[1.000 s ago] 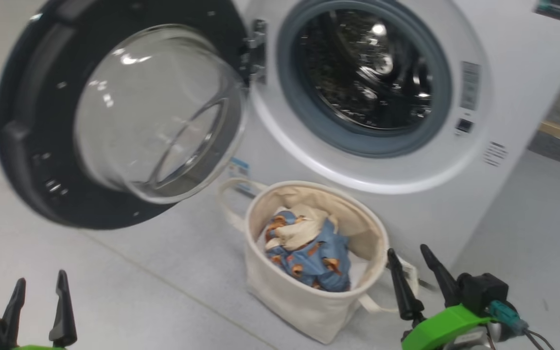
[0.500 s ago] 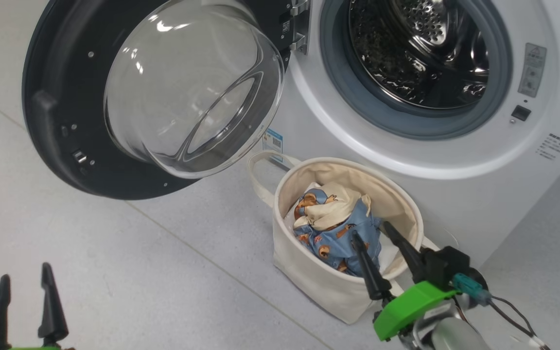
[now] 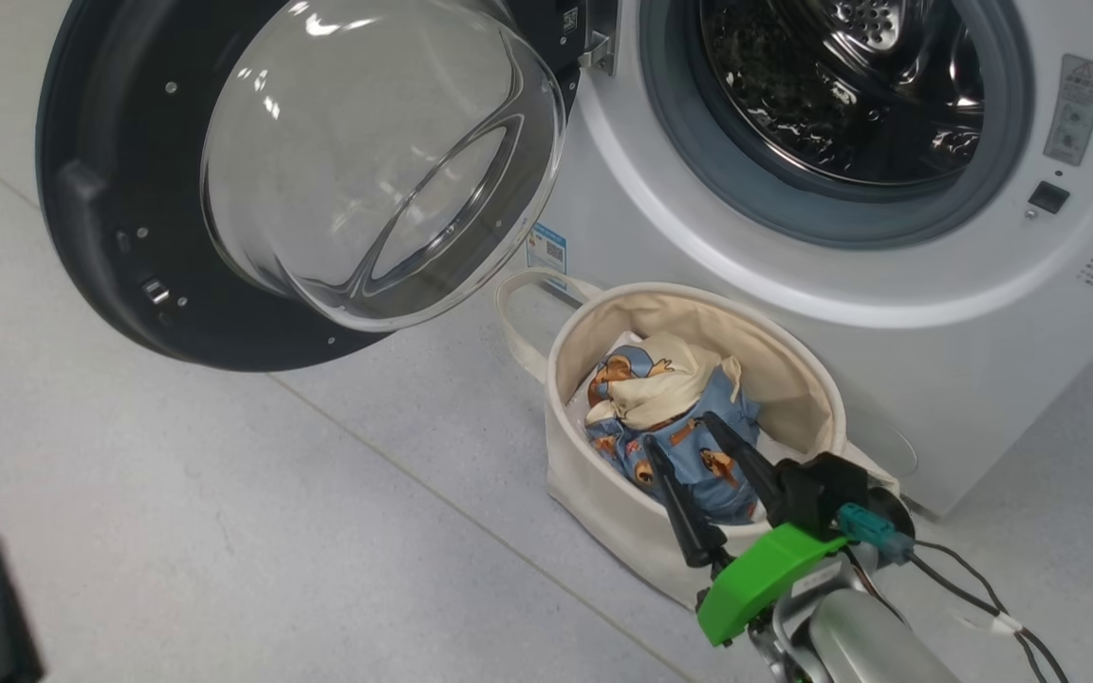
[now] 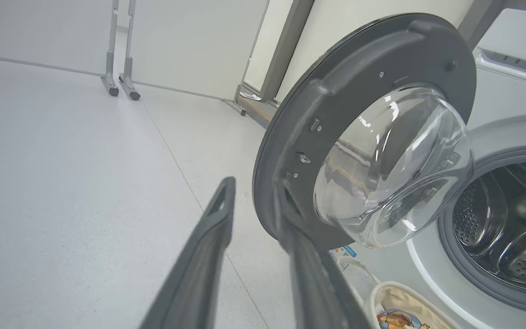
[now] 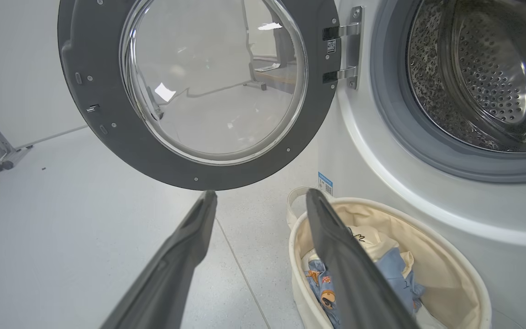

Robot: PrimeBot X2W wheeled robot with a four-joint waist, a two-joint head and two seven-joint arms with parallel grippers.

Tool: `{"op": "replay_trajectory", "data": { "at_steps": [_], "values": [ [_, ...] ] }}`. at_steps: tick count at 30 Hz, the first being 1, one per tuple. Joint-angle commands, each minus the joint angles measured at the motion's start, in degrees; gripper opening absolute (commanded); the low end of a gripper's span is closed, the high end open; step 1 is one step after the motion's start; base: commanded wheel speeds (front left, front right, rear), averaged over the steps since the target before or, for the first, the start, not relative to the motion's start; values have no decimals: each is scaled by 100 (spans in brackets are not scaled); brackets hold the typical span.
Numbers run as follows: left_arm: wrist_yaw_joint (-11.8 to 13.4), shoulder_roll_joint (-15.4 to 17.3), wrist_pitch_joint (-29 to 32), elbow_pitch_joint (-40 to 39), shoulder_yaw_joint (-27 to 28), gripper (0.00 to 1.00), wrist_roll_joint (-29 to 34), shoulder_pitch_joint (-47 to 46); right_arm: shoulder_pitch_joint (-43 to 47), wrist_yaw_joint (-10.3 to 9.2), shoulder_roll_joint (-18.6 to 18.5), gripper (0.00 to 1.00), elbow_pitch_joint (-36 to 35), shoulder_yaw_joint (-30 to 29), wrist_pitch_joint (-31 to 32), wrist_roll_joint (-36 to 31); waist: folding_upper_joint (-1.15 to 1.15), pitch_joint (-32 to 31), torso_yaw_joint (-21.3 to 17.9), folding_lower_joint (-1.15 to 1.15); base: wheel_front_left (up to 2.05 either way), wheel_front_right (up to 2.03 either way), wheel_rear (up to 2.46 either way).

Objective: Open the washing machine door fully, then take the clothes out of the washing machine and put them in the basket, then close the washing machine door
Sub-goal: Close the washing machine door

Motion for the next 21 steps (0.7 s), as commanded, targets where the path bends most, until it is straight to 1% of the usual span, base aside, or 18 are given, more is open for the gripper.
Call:
{"op": "replay_trajectory", "data": {
  "at_steps": [1, 6, 9, 11, 15, 17, 20, 21],
  "values": [
    [-87, 104, -40, -218, 330, 0, -156, -151, -233, 43, 22, 100, -121, 133, -71, 26, 0, 20, -4, 0, -3, -3, -3],
    [-526, 249, 230, -189, 724, 0, -1050, -285, -318, 43, 22, 100, -45, 199, -71, -25, 0, 102, -14, 0, -1, -1, -1],
    [-759, 399, 546, -126, 1030, 0, -1846, -474, -380, 43, 1, 100, 11, 249, -71, -57, 0, 179, -22, 0, 0, 0, 0],
    [-868, 561, 820, -54, 1226, 0, -2430, -640, -419, 43, -22, 100, 49, 288, -71, -69, 0, 225, -26, 0, 0, 0, 0],
    [-977, 914, 1580, 139, 1547, 0, -3786, -1091, -503, 43, -84, 100, 106, 360, -71, -73, 0, 315, -36, 0, 0, 0, 0],
    [-996, 1215, 1965, 301, 1582, 0, -4142, -1272, -551, 43, -120, 100, 127, 408, -71, -79, 0, 375, -49, 0, 0, 0, 0],
    [-1008, 1465, 2530, 646, 1685, 0, -4907, -1711, -624, 43, -191, 100, 148, 463, -71, -81, 0, 455, -61, 0, 0, 0, 0],
    [-1008, 1465, 2530, 646, 1685, 0, -4907, -1711, -624, 43, -191, 100, 148, 463, -71, -81, 0, 455, -61, 0, 0, 0, 0]
  ]
}}
